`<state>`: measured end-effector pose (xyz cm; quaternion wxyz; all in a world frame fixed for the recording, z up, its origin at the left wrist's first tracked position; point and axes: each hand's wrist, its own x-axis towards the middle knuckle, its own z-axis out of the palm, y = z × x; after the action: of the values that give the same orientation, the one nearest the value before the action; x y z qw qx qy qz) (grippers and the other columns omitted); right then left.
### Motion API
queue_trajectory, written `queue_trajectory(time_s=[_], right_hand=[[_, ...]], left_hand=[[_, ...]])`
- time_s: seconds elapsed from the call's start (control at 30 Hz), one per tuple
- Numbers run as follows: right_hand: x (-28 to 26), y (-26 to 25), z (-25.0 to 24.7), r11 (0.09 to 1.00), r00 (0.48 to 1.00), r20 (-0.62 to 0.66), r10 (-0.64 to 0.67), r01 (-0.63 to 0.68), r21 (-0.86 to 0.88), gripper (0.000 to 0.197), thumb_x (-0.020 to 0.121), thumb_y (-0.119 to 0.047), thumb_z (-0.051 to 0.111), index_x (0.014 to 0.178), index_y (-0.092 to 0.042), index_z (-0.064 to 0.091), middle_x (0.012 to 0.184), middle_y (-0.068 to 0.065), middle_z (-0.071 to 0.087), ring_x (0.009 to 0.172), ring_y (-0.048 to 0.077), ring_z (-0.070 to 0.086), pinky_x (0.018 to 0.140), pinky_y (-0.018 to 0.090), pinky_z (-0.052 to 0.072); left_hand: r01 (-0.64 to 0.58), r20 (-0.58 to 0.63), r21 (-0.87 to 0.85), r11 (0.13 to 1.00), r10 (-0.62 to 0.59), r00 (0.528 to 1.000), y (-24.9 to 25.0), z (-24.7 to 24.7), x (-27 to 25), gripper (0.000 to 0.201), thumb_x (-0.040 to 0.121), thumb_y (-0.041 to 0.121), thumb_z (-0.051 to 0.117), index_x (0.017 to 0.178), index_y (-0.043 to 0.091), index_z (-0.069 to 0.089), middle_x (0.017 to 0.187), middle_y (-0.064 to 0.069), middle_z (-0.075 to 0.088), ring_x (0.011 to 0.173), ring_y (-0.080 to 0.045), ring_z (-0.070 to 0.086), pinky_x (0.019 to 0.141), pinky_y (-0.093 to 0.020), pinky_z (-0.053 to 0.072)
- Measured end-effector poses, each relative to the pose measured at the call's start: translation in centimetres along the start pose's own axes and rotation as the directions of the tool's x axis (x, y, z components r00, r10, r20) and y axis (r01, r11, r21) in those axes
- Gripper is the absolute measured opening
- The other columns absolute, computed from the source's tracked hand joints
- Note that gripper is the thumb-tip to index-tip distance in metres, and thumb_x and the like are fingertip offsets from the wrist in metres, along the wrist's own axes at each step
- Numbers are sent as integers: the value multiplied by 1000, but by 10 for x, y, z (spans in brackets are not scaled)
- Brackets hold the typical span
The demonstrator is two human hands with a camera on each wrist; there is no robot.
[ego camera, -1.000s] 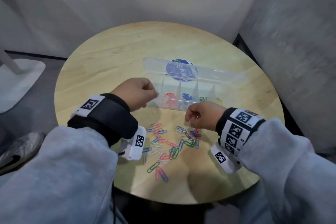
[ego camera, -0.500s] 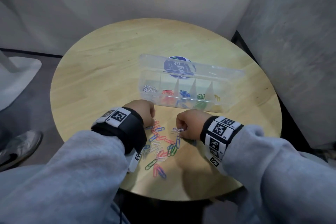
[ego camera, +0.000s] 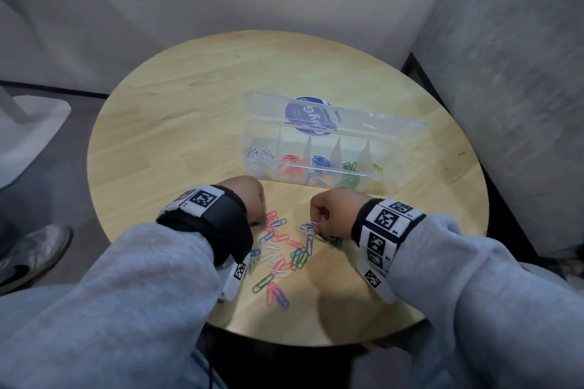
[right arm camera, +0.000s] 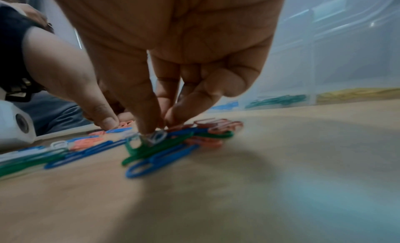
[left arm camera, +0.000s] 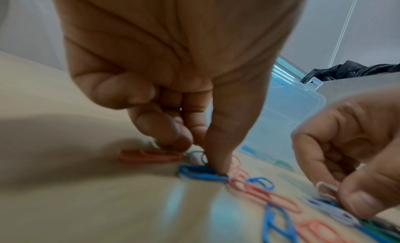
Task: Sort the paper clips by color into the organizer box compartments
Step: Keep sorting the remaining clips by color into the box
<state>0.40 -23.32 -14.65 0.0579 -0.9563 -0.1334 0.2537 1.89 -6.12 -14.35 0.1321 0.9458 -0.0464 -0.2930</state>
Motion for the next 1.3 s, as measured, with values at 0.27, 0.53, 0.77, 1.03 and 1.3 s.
queue_trajectory(time_s=[0.27, 0.53, 0.77, 1.03, 1.3], right_hand=[[-3, -4, -9, 933, 994, -95, 53, -16, 359, 14, 84, -11, 57, 79, -24, 59, 61, -13, 48, 61, 10, 49, 61, 18, 41], [1, 7, -6, 459, 973, 172, 152, -223, 860, 32, 87, 11, 31, 67, -7, 48, 45, 7, 52, 38, 14, 50, 38, 19, 39], [-1, 4, -3, 497, 981, 153, 123, -194, 846, 27, 86, 9, 42, 70, -11, 50, 60, 9, 53, 40, 13, 50, 42, 23, 40], [-6, -9, -2, 986, 998, 41, 42, -48, 160, 17, 78, -24, 69, 81, -29, 53, 65, -9, 44, 57, 6, 41, 56, 23, 36], [0, -15, 0, 1000, 999, 40, -1, 0, 29, 21, 82, -30, 67, 101, -19, 63, 68, -13, 41, 77, 14, 46, 51, 18, 30]], left_hand=[[-43, -16, -269, 962, 40, 999, -17, -4, -6, 23, 81, 15, 67, 62, 18, 54, 62, 2, 58, 56, -13, 50, 59, -20, 40], [-84, 35, -453, 887, 112, 993, -26, -15, -17, 25, 83, 0, 52, 79, 24, 57, 64, -5, 58, 62, -20, 52, 63, -23, 43], [-79, 60, -362, 929, 108, 992, -22, -5, -29, 19, 83, 7, 50, 72, 20, 58, 62, 3, 55, 54, -11, 50, 61, -22, 42], [-172, 123, 105, 980, 159, 980, -23, 13, -46, 30, 67, 8, 58, 83, 32, 52, 67, 6, 47, 47, -13, 39, 42, -20, 29], [-261, 174, 236, 936, 223, 959, -13, 22, -41, 13, 77, 19, 63, 77, 31, 61, 63, 10, 47, 59, -7, 44, 50, -18, 32]])
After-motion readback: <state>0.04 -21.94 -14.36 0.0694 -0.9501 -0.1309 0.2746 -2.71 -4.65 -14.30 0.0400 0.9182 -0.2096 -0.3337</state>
